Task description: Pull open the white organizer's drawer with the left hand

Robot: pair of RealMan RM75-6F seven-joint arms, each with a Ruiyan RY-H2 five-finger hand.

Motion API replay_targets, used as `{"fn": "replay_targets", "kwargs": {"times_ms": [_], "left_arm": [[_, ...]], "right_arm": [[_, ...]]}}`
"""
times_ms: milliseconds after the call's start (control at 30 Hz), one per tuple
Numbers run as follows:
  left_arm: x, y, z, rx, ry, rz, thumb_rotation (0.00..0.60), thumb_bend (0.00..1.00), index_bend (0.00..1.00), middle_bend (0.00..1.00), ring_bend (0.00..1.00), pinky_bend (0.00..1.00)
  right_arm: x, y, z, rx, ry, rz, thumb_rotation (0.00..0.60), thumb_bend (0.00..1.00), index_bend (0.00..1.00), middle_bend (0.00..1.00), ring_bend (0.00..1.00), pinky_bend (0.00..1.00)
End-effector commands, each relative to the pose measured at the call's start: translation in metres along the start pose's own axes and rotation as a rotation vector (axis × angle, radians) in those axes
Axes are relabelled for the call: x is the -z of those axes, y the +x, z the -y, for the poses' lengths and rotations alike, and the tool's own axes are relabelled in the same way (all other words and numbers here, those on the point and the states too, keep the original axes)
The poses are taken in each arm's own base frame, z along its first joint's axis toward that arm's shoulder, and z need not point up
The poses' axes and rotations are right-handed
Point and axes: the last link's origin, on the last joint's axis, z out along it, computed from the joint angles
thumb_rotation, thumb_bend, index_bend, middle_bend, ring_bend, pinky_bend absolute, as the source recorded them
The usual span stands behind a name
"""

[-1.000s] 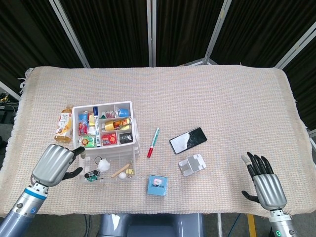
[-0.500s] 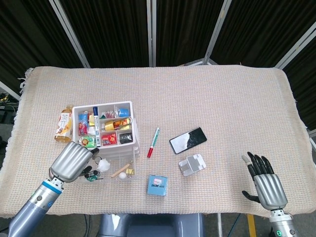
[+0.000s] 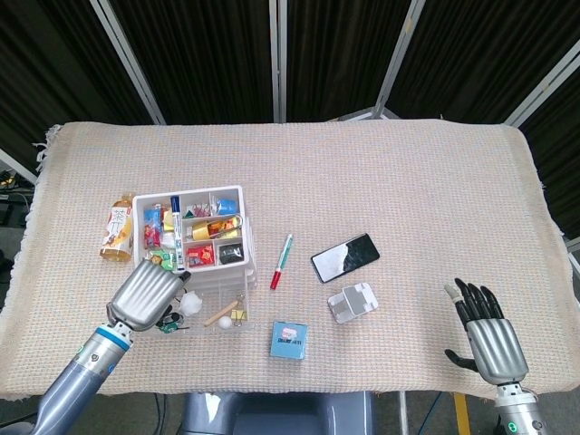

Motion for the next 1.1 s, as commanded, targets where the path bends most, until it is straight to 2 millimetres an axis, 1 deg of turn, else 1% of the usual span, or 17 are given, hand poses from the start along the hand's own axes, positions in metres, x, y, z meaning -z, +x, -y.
{"fn": "replay_targets", "kwargs": {"times_ms": [33,533,900,967,1100], "left_arm": [[-0.003,-0.001,-0.005,-0.004,-0.01,0.009,0.6,0.19,0.5,1.0,0.99,0.84],[-0.011,0.0,-0.017,-0.024,-0.017,0.033,0.6,0.2,0.49,1.0,0.99,0.84],[-0.012,0.0,-0.023,-0.045,-0.033,0.074,0.6,0.43,0.51,1.0,0.99,0.84],[-0.011,0.0,-0.024,-0.042,-0.035,0.079,0.6,0.45,0.52,1.0,0.99,0.84],[-0.011,0.0,-0.025,-0.044,-0.035,0.079,0.6,0.45,0.54,1.0,0.99,0.84]], "right_arm": [[0.0,0.001,0.0,-0.002,0.0,-0.001,0.6,0.01,0.0,0.0,0.0,0.0],[0.001,0.002,0.0,-0.008,0.003,-0.002,0.6,0.01,0.0,0.0,0.0,0.0],[0.001,0.003,0.0,-0.015,0.007,-0.003,0.6,0.01,0.0,0.0,0.0,0.0],[0.001,0.003,0.0,-0.017,0.007,-0.003,0.6,0.01,0.0,0.0,0.0,0.0],[0.001,0.003,0.0,-0.018,0.005,-0.003,0.6,0.01,0.0,0.0,0.0,0.0]]}}
